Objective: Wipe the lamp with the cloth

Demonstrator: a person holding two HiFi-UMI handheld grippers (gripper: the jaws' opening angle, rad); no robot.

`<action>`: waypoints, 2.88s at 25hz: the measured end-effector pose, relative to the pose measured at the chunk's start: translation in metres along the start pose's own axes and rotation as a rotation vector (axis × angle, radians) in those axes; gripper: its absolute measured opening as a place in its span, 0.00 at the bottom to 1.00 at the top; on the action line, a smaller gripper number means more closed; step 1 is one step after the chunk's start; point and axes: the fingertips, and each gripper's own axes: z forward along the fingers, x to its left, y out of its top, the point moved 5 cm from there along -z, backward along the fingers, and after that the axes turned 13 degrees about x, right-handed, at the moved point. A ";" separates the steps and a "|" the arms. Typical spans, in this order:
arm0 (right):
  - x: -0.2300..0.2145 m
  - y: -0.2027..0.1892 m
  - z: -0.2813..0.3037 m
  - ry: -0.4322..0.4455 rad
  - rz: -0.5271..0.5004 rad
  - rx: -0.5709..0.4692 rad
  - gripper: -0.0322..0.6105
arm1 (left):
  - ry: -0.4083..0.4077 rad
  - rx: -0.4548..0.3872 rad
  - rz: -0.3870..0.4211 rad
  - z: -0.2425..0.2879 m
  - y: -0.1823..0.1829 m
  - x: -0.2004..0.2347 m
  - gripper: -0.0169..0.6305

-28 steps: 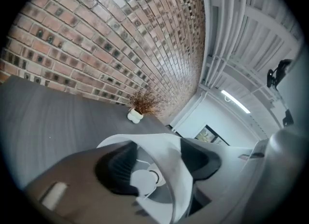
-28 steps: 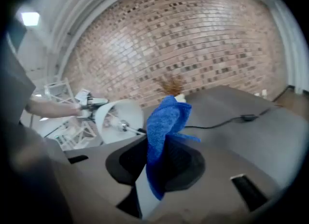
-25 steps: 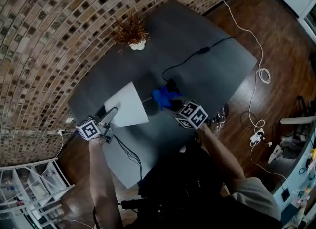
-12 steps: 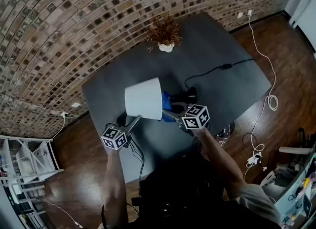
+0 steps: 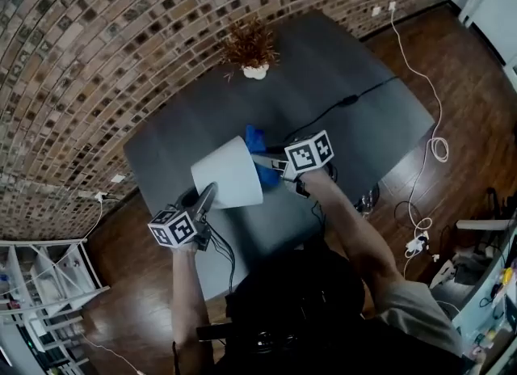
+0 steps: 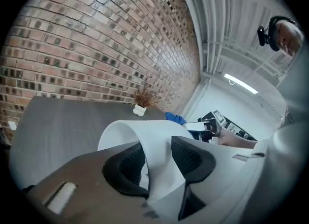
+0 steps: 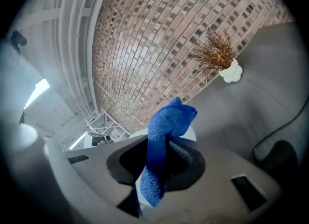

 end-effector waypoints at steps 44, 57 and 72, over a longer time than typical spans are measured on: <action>-0.099 -0.045 -0.090 -0.851 -0.144 0.206 0.18 | -0.005 -0.067 -0.086 0.032 0.057 0.033 0.29; -0.085 -0.026 -0.036 -0.705 -0.168 0.166 0.18 | 0.003 -0.055 -0.085 0.031 0.053 0.030 0.29; -0.030 -0.029 -0.022 -0.526 -0.331 0.008 0.18 | -0.010 -0.074 -0.143 0.038 0.069 0.041 0.29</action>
